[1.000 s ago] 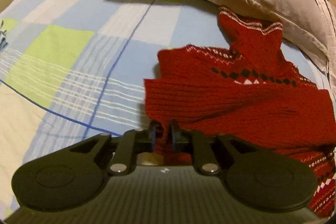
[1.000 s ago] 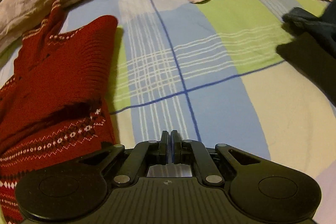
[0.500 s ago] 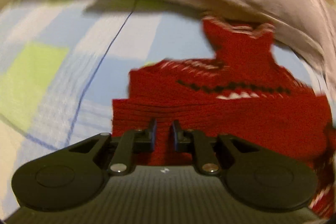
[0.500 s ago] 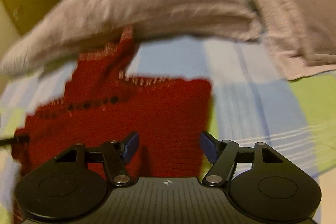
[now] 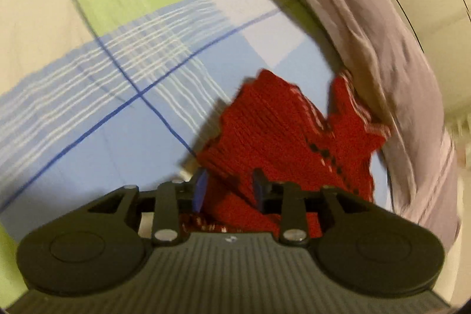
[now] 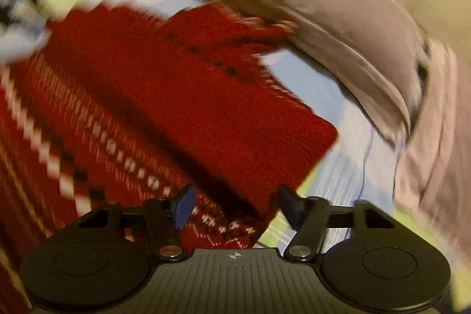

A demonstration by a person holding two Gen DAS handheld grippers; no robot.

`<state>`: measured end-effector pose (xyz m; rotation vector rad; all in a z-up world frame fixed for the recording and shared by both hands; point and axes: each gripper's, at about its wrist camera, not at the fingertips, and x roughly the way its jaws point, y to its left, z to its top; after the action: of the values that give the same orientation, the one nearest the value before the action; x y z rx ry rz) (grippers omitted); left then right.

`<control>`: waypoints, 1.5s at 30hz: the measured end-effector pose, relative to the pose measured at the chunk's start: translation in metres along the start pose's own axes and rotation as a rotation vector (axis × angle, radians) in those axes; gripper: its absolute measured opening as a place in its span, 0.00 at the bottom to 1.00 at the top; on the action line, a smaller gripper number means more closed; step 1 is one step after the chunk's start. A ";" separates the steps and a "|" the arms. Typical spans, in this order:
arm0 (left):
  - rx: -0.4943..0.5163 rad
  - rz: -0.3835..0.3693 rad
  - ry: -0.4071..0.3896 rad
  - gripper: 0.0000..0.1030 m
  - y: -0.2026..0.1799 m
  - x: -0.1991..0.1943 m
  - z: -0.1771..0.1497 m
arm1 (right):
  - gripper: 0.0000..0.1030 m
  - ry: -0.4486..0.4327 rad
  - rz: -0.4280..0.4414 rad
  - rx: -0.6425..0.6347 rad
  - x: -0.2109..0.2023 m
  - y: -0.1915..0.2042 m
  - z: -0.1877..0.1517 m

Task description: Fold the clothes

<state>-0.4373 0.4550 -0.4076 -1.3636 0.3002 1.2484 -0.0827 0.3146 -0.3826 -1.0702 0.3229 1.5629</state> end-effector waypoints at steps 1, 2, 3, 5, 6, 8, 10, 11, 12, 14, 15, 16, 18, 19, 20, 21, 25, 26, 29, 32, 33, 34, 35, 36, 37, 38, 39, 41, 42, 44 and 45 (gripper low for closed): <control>-0.020 -0.009 -0.015 0.25 0.002 0.002 0.000 | 0.41 -0.005 -0.020 -0.029 0.003 0.003 0.000; -0.018 -0.014 -0.018 0.24 0.003 0.005 0.001 | 0.35 -0.014 -0.033 -0.042 0.005 0.004 0.000; -0.007 -0.014 -0.015 0.09 0.002 0.006 0.000 | 0.27 -0.018 -0.040 -0.043 0.007 0.002 0.000; 0.017 -0.012 -0.008 0.03 0.002 0.006 -0.001 | 0.06 -0.018 -0.038 -0.024 0.012 -0.007 0.000; 0.043 -0.015 -0.023 0.03 0.000 0.002 -0.002 | 0.05 -0.018 -0.038 -0.013 0.011 -0.011 -0.001; 0.132 0.000 -0.032 0.03 -0.006 -0.003 -0.006 | 0.04 -0.020 -0.043 0.014 0.005 -0.019 -0.003; 0.224 0.019 -0.039 0.03 -0.012 -0.008 -0.010 | 0.04 0.015 -0.042 0.041 0.005 -0.025 -0.009; 0.264 0.061 -0.008 0.03 -0.012 -0.002 -0.013 | 0.04 0.033 -0.037 0.045 0.005 -0.026 -0.010; 0.279 0.088 0.009 0.04 -0.011 0.003 -0.015 | 0.05 0.047 -0.029 0.041 0.006 -0.025 -0.010; 0.295 0.118 0.013 0.06 -0.013 0.006 -0.015 | 0.07 0.074 -0.013 0.032 0.006 -0.024 -0.008; 0.299 0.124 0.000 0.07 -0.016 0.003 -0.013 | 0.13 0.088 -0.005 0.027 0.006 -0.023 -0.008; 0.310 0.133 -0.021 0.09 -0.020 -0.001 -0.012 | 0.20 0.102 0.003 0.022 0.007 -0.022 -0.007; 0.353 0.166 -0.087 0.09 -0.031 -0.015 -0.011 | 0.48 0.094 0.017 0.072 -0.002 -0.029 -0.004; 0.379 0.187 -0.116 0.10 -0.037 -0.021 -0.011 | 0.51 0.081 0.027 0.112 -0.008 -0.034 -0.002; 0.410 0.202 -0.147 0.10 -0.043 -0.026 -0.011 | 0.52 0.066 0.041 0.159 -0.015 -0.040 0.000; 0.442 0.216 -0.178 0.10 -0.049 -0.031 -0.011 | 0.52 0.052 0.054 0.211 -0.021 -0.047 0.002; 0.569 0.164 -0.166 0.10 -0.071 -0.026 -0.017 | 0.52 -0.021 0.124 0.456 -0.027 -0.071 0.011; 0.588 0.144 -0.136 0.10 -0.074 -0.018 -0.018 | 0.52 -0.023 0.137 0.523 -0.024 -0.075 0.012; 0.635 0.142 -0.057 0.12 -0.073 0.016 -0.022 | 0.52 0.010 0.138 0.666 0.002 -0.087 0.010; 0.597 0.171 -0.003 0.13 -0.062 0.038 -0.019 | 0.52 0.113 0.131 0.718 0.033 -0.092 0.006; 0.584 0.168 0.002 0.13 -0.062 0.037 -0.017 | 0.52 0.126 0.134 0.729 0.037 -0.094 0.005; 0.586 0.165 -0.003 0.13 -0.064 0.032 -0.016 | 0.52 0.130 0.136 0.739 0.036 -0.097 0.007; 0.592 0.163 -0.012 0.13 -0.066 0.027 -0.015 | 0.52 0.121 0.134 0.743 0.032 -0.099 0.009; 0.599 0.160 -0.026 0.13 -0.067 0.023 -0.014 | 0.52 0.104 0.125 0.739 0.026 -0.100 0.013; 0.606 0.158 -0.041 0.13 -0.069 0.019 -0.014 | 0.52 0.078 0.116 0.738 0.020 -0.101 0.016; 0.607 0.154 -0.041 0.13 -0.069 0.020 -0.013 | 0.52 0.055 0.117 0.747 0.019 -0.103 0.017; 0.606 0.150 -0.038 0.13 -0.070 0.020 -0.012 | 0.52 0.041 0.123 0.761 0.021 -0.105 0.017; 0.621 0.195 0.011 0.14 -0.067 0.039 -0.008 | 0.52 0.035 0.132 0.782 0.028 -0.108 0.018; 0.617 0.201 0.021 0.20 -0.066 0.041 -0.005 | 0.52 0.069 0.131 0.780 0.036 -0.109 0.019; 0.604 0.206 0.033 0.20 -0.066 0.041 0.000 | 0.52 0.137 0.129 0.776 0.051 -0.110 0.020; 0.606 0.204 0.031 0.18 -0.067 0.037 0.003 | 0.52 0.146 0.131 0.774 0.053 -0.112 0.023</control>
<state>-0.3717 0.4935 -0.3987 -0.8419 0.7855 1.1704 0.0107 0.3990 -0.3731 -0.5536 1.0181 1.2883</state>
